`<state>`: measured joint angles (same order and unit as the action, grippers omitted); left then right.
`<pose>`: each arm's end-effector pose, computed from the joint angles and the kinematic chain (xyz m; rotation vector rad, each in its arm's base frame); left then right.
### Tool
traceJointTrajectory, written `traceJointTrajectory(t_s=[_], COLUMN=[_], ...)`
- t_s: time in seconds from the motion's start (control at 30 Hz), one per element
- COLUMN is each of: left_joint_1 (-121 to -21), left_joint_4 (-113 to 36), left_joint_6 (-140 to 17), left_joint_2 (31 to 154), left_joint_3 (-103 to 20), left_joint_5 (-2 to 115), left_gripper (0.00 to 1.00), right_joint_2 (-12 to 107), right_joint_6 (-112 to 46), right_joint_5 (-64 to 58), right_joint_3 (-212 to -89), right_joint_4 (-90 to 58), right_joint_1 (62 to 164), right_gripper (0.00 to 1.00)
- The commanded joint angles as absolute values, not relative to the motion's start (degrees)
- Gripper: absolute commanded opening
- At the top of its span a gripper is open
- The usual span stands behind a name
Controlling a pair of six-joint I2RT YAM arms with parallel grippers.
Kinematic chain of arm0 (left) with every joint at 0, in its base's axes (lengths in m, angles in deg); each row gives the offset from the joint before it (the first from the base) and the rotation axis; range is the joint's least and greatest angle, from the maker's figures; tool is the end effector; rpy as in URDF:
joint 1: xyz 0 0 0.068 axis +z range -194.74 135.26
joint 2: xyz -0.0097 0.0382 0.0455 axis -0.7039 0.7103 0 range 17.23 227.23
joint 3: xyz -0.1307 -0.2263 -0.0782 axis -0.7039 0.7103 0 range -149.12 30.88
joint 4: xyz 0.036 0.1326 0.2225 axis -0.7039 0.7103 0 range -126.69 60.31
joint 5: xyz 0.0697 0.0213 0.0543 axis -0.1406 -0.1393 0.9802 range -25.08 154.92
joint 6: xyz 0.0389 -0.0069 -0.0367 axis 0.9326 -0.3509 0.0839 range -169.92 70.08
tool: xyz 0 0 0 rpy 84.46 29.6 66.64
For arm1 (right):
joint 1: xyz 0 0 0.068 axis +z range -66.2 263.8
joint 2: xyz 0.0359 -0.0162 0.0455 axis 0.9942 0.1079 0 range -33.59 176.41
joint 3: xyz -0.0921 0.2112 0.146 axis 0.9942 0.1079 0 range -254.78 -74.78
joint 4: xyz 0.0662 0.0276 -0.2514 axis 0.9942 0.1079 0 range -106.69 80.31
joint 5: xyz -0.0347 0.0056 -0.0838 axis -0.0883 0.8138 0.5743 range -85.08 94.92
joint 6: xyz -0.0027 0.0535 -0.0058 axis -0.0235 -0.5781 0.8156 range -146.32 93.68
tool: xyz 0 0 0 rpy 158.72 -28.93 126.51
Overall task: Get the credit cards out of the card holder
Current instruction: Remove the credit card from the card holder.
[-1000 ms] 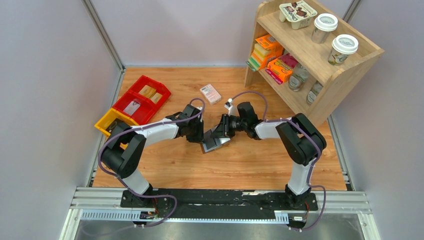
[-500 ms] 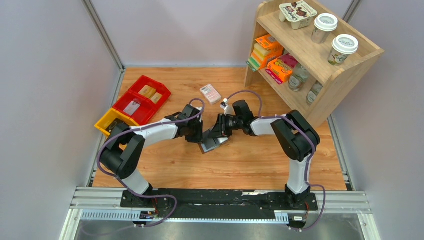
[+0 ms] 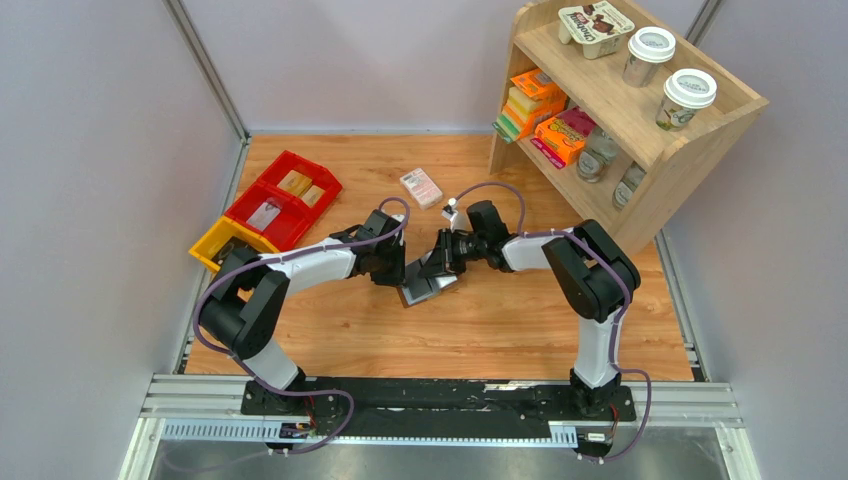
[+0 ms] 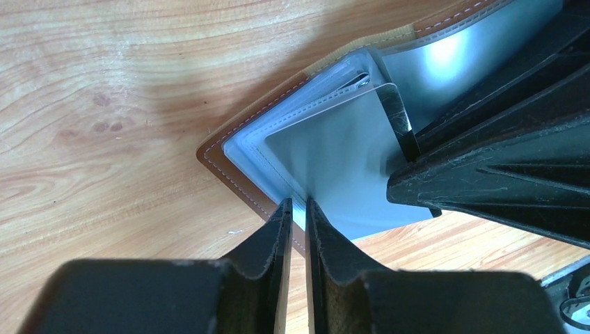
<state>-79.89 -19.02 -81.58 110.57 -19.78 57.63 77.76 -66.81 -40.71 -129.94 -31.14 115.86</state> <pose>0.2511 -0.1822 0.1601 0.1290 2.7246 -0.5424 0.3051 0.2212 0.1234 -0.2855 2.5224 1.5074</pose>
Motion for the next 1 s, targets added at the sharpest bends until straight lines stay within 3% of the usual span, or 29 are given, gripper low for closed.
traceJointTrajectory(t_s=[0.0, 0.53, 0.97], left_joint_1=[-80.2, -80.1, -80.1], left_joint_4=[-14.5, -14.1, -17.4], left_joint_6=[-79.2, -78.4, -77.1], left_joint_2=[114.1, 114.7, 112.2], left_joint_3=[-16.6, -16.5, -14.8], left_joint_5=[62.8, 63.0, 61.2], left_gripper=[0.18, 0.16, 0.17], right_joint_2=[75.9, 75.0, 70.9], right_joint_6=[-68.9, -71.0, -66.0], right_joint_5=[-45.4, -47.1, -43.1], right_joint_3=[-128.9, -124.4, -121.5], right_joint_4=[-36.1, -43.1, -35.6], right_joint_1=[115.6, 111.8, 107.6], right_gripper=[0.14, 0.06, 0.00])
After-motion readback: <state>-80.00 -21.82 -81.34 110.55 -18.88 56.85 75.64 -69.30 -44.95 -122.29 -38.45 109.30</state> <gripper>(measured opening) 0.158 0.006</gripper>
